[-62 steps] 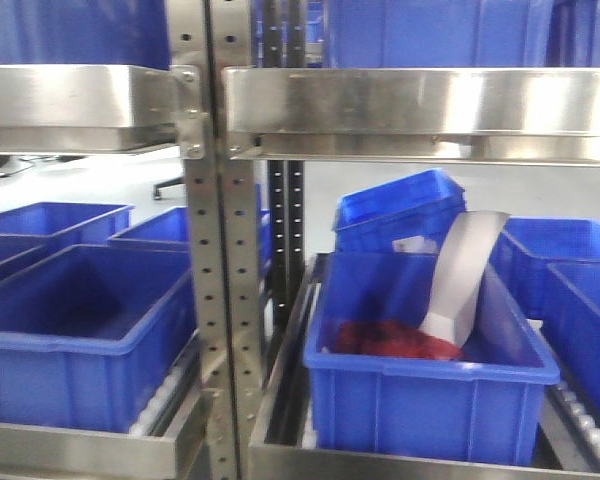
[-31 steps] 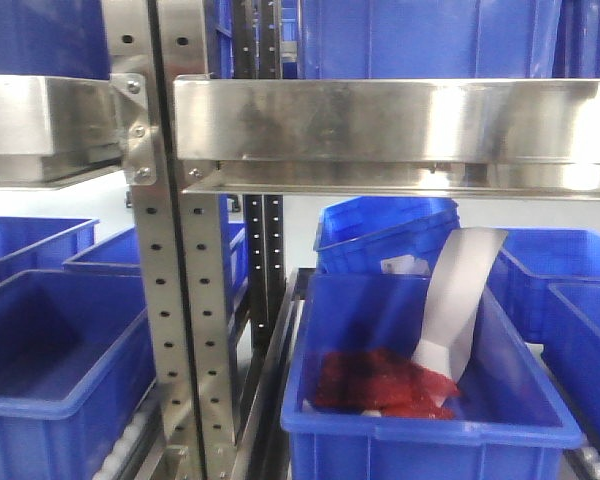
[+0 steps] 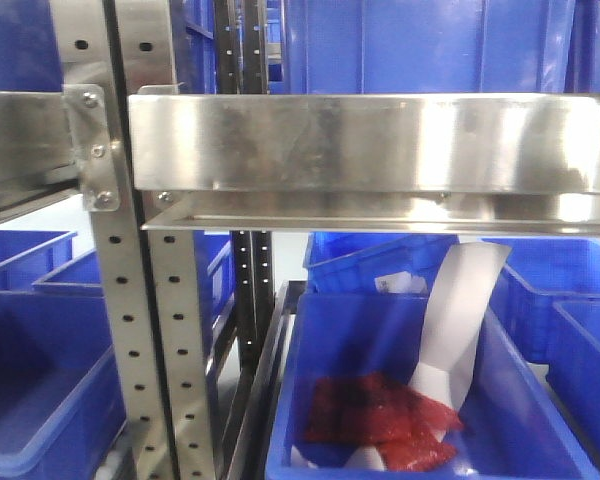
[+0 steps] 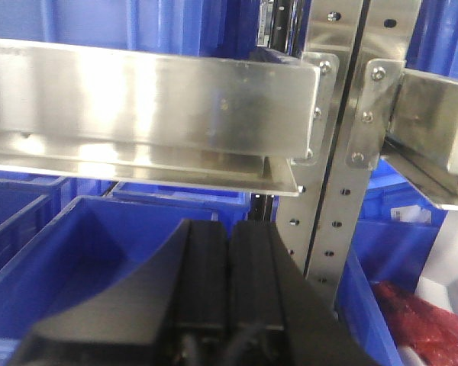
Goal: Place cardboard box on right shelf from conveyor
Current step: 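Approach the shelf rack, stopping in front of the upper steel shelf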
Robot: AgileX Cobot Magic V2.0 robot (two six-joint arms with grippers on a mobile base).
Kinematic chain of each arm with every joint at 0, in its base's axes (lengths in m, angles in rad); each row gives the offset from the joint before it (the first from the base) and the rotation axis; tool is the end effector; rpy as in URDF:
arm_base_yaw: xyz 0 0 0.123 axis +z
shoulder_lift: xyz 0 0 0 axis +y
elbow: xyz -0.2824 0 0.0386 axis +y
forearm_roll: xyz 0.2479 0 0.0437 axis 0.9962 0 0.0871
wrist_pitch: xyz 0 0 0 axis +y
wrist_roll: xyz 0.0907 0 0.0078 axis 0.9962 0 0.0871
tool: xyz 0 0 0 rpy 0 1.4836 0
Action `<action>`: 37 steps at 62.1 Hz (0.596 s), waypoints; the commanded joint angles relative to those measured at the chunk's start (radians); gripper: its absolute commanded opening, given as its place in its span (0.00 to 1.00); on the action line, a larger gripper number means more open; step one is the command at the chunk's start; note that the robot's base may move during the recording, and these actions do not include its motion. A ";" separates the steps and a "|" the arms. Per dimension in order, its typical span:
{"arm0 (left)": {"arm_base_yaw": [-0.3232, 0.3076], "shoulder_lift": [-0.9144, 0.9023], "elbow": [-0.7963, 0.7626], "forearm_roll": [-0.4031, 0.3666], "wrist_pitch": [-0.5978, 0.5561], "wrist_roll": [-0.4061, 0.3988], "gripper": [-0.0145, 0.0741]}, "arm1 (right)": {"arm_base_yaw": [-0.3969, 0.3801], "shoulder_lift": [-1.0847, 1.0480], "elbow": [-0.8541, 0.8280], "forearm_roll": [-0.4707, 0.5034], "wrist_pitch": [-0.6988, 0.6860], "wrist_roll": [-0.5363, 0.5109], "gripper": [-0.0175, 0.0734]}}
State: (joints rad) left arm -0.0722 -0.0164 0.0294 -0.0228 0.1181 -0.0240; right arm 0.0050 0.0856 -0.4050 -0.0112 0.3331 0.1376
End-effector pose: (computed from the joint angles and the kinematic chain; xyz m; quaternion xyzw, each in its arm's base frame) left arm 0.0562 -0.0043 0.1933 0.0102 0.7224 -0.0420 0.6901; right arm 0.0344 -0.0002 0.3115 0.0428 0.6793 0.0471 0.7311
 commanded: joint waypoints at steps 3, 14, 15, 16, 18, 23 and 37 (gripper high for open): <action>0.000 -0.008 0.010 0.001 -0.087 -0.005 0.03 | -0.005 0.014 -0.030 -0.012 -0.113 -0.004 0.25; 0.000 -0.008 0.010 0.001 -0.087 -0.005 0.03 | -0.005 0.014 -0.030 -0.012 -0.113 -0.004 0.25; 0.000 -0.008 0.010 0.001 -0.087 -0.005 0.03 | -0.005 0.014 -0.030 -0.012 -0.113 -0.004 0.25; 0.000 -0.008 0.010 0.001 -0.087 -0.005 0.03 | -0.005 0.014 -0.030 -0.012 -0.113 -0.004 0.25; 0.000 -0.008 0.010 0.001 -0.087 -0.005 0.03 | -0.005 0.014 -0.030 -0.012 -0.113 -0.004 0.25; 0.000 -0.008 0.010 0.001 -0.087 -0.005 0.03 | -0.005 0.014 -0.030 -0.012 -0.113 -0.004 0.25; 0.000 -0.008 0.010 0.001 -0.087 -0.005 0.03 | -0.005 0.014 -0.030 -0.012 -0.120 -0.004 0.25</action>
State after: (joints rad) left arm -0.0722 -0.0164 0.0294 -0.0228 0.1181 -0.0240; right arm 0.0050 0.0856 -0.4050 -0.0112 0.3331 0.1376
